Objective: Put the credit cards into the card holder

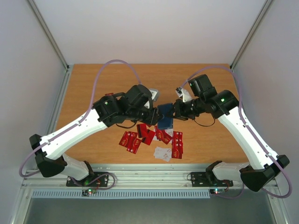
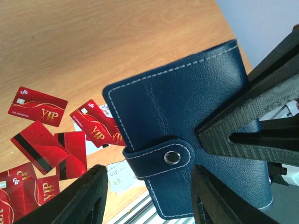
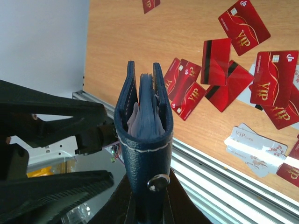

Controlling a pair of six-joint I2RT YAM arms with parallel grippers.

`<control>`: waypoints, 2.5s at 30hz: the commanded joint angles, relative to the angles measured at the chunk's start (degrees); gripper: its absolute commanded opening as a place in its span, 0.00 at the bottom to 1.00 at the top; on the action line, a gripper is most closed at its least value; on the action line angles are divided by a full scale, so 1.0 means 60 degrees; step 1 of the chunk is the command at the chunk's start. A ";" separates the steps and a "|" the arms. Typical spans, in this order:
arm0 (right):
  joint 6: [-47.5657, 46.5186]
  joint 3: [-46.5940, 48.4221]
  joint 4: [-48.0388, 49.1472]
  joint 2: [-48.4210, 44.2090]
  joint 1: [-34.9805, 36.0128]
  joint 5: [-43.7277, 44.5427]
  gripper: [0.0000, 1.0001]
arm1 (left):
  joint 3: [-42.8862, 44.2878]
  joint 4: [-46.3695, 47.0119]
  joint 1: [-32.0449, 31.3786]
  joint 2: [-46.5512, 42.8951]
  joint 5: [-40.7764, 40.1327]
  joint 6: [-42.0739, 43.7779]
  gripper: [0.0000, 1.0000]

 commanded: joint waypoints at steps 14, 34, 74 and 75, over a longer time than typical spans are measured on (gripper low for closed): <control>0.0902 0.0253 0.0693 -0.0153 0.0090 -0.1051 0.01 | 0.0167 0.0590 -0.0421 0.0330 -0.0222 0.0119 0.51; 0.1400 0.0089 0.0634 -0.0436 0.0093 -0.2281 0.01 | 0.0080 -0.0228 -0.0561 0.0561 -0.2582 -0.0082 0.15; 0.1516 -0.0327 0.2785 -0.0509 0.0084 -0.3589 0.01 | -0.4357 0.4334 0.1442 -0.4923 0.2423 -0.1624 0.99; 0.1498 -0.0283 0.2768 -0.0495 0.0082 -0.3568 0.01 | -0.4210 0.4326 0.1384 -0.4758 0.2373 -0.1592 0.99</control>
